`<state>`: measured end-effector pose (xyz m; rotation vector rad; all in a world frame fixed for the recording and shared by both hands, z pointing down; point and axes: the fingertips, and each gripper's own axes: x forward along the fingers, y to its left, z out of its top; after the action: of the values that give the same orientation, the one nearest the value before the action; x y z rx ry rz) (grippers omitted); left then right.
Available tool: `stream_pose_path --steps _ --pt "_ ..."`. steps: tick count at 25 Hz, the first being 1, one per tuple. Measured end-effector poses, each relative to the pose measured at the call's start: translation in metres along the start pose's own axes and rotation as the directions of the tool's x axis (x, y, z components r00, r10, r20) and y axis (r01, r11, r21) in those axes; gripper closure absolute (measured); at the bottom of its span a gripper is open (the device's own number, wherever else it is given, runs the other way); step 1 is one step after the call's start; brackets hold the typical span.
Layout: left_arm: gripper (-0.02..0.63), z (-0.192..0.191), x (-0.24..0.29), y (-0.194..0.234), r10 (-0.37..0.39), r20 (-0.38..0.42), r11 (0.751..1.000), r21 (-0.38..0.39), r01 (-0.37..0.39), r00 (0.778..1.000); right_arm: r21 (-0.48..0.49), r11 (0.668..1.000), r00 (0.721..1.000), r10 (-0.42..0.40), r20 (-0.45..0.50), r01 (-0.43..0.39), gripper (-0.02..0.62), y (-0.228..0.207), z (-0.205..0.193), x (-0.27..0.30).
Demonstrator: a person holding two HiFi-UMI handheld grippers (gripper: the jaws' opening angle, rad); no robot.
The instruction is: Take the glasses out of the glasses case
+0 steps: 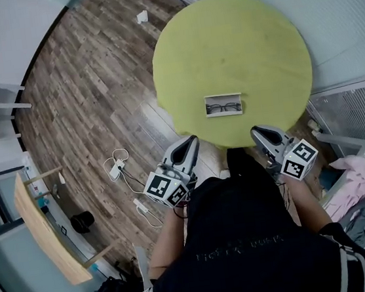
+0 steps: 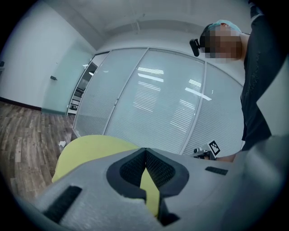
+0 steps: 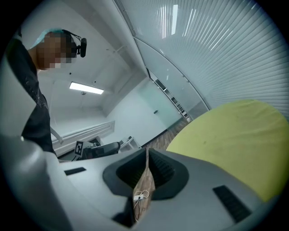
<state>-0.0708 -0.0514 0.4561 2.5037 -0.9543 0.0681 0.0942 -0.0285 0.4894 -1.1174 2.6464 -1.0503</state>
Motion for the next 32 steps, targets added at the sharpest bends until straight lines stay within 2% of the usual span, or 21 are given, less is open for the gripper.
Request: stream_pose_path --steps 8,14,18,22,27,32 --pt "0.589 0.009 0.040 0.018 0.008 -0.026 1.000 0.021 -0.008 1.000 -0.002 1.000 1.000 0.012 -0.020 -0.012 0.558 -0.046 0.019 0.018" --pt "0.589 0.018 0.046 0.034 0.061 0.005 0.998 -0.002 -0.061 0.998 -0.094 0.994 0.990 0.045 -0.130 -0.058 0.558 -0.056 0.019 0.043" --pt "0.589 0.021 0.049 0.038 0.060 0.020 0.998 -0.020 -0.059 0.998 -0.158 0.984 0.977 0.053 -0.207 -0.087 0.558 -0.060 0.010 0.055" --pt "0.589 0.012 0.052 0.037 0.056 -0.014 0.998 0.008 -0.056 0.998 -0.213 0.971 0.960 0.043 -0.276 -0.105 0.557 -0.062 -0.002 0.064" --pt "0.589 -0.005 0.056 0.043 0.042 -0.062 0.999 0.006 -0.042 0.997 -0.297 0.948 0.943 0.010 -0.333 -0.115 0.557 -0.061 -0.012 0.075" --pt "0.589 -0.014 0.059 0.049 0.025 -0.083 1.000 0.002 -0.025 0.996 -0.364 0.923 0.913 -0.041 -0.406 -0.121 0.557 -0.070 -0.030 0.085"
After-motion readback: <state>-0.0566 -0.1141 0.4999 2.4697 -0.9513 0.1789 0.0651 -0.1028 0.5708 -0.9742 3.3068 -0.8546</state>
